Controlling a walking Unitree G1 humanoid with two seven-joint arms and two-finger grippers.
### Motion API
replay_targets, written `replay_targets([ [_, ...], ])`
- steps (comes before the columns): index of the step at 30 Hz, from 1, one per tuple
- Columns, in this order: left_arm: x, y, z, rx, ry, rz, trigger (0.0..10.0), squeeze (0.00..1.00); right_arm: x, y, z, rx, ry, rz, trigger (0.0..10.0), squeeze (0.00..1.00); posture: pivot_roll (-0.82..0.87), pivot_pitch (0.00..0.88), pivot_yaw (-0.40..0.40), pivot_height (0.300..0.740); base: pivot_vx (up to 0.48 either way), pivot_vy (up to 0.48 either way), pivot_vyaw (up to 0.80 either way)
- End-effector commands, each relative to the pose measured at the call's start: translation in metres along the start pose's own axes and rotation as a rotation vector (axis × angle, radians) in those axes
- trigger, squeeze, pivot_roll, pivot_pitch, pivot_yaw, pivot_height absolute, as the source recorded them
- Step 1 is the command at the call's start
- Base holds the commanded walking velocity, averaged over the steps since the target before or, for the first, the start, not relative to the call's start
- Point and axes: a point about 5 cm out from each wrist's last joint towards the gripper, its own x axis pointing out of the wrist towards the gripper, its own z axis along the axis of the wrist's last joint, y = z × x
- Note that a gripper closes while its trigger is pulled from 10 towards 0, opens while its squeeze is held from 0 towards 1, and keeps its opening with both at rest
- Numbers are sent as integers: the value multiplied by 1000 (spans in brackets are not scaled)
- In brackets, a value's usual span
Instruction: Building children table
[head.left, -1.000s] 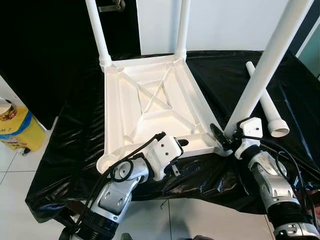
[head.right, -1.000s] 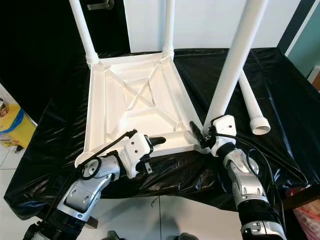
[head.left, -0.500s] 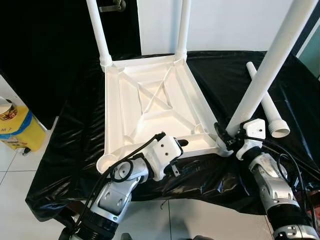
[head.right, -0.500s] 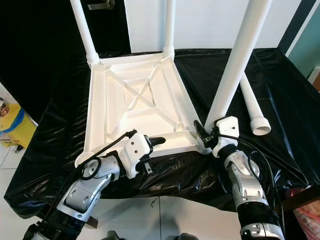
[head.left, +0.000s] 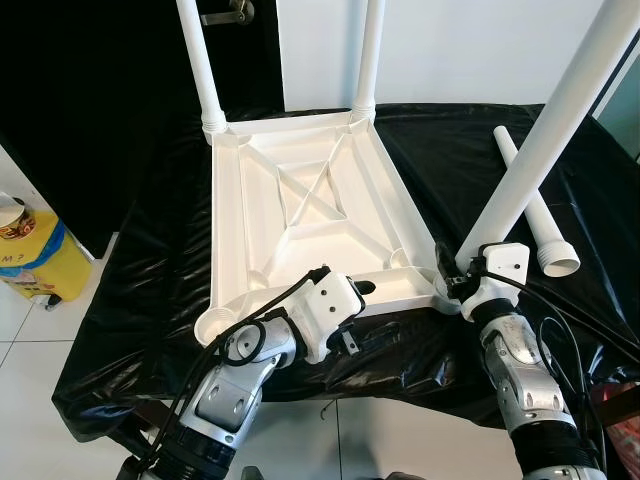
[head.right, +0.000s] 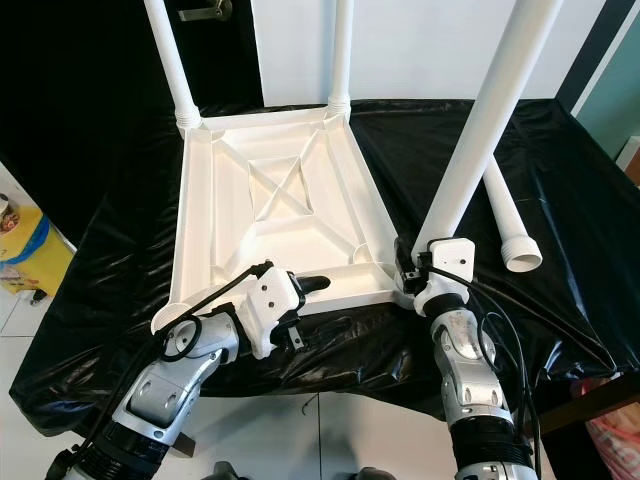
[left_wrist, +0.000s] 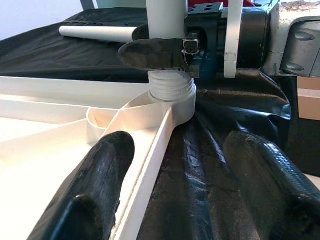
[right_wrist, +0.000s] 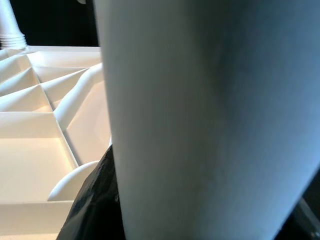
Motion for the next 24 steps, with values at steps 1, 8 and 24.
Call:
replay_targets([
  [1, -1, -2, -1, -7, 5, 19, 10000, 0, -13, 3, -27, 19, 142, -86, 10000, 0, -31, 65, -10, 740, 0, 0, 0],
  [8, 0, -3, -1, -11, 6, 20, 10000, 0, -19, 16, -30, 18, 172, -298, 10000, 0, -25, 66, -18, 740, 0, 0, 0],
  [24, 0, -4, -2, -18, 8, 23, 10000, 0, -23, 16, -26, 23, 178, -341, 10000, 0, -29, 69, -22, 740, 0, 0, 0],
])
